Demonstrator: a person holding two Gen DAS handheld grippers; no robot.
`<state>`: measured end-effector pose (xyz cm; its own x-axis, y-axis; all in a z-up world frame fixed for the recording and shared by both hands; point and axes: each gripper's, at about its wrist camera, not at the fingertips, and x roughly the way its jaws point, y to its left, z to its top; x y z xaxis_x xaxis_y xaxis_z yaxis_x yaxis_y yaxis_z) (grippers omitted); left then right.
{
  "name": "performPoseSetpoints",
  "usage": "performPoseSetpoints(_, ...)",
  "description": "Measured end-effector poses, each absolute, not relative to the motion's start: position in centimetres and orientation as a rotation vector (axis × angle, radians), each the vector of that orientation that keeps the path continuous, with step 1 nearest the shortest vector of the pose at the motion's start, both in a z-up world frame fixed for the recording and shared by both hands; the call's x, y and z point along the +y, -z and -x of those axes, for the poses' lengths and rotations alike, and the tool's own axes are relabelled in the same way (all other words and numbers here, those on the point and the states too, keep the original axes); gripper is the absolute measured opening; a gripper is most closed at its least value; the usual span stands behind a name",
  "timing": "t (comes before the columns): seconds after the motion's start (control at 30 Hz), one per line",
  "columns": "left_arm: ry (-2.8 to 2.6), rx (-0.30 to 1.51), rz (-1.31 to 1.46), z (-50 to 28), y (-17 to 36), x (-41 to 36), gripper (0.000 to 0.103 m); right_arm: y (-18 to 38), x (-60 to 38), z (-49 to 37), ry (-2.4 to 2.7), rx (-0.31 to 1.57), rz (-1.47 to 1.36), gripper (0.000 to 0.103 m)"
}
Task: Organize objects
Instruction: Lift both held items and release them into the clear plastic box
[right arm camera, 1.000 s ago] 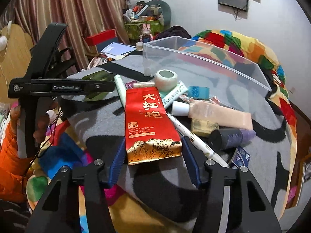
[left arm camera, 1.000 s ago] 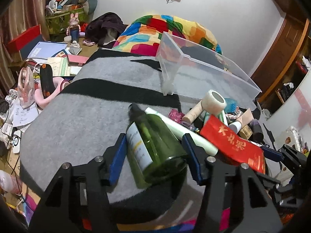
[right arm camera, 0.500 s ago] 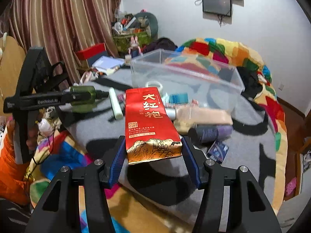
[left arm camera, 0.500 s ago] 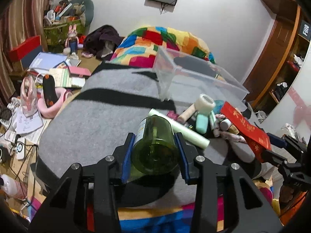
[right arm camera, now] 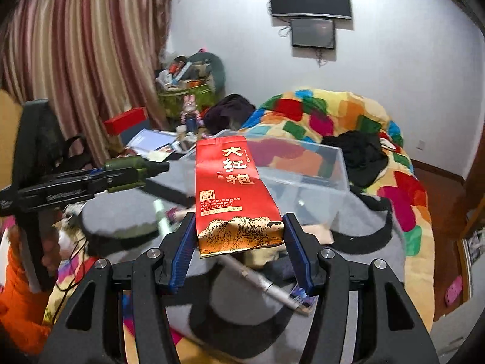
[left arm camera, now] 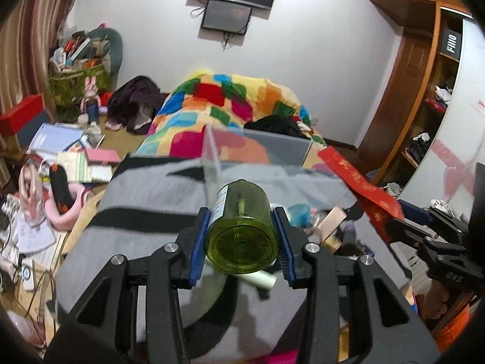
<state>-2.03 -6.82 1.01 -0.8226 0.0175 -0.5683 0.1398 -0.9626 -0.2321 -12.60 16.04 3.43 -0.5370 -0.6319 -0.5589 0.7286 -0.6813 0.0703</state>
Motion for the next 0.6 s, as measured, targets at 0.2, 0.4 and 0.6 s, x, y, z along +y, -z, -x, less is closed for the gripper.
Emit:
performPoseSetpoints(0.2,2.94,0.384,-0.889,4.7,-2.3,-6.1,0.041,-3.7,15.8,15.6,2.269,0.184,-0.738,0.053)
performPoseSetpoints(0.4,2.936,0.381,-0.896,7.8,-2.5,-6.1,0.041,-3.6,15.3,18.6,2.305,0.162,-0.769,0.053)
performPoseSetpoints(0.6,2.913,0.386,-0.947,11.1,-1.5,-6.5,0.041,-2.8,14.4,21.7,2.314,0.153,-0.825,0.053)
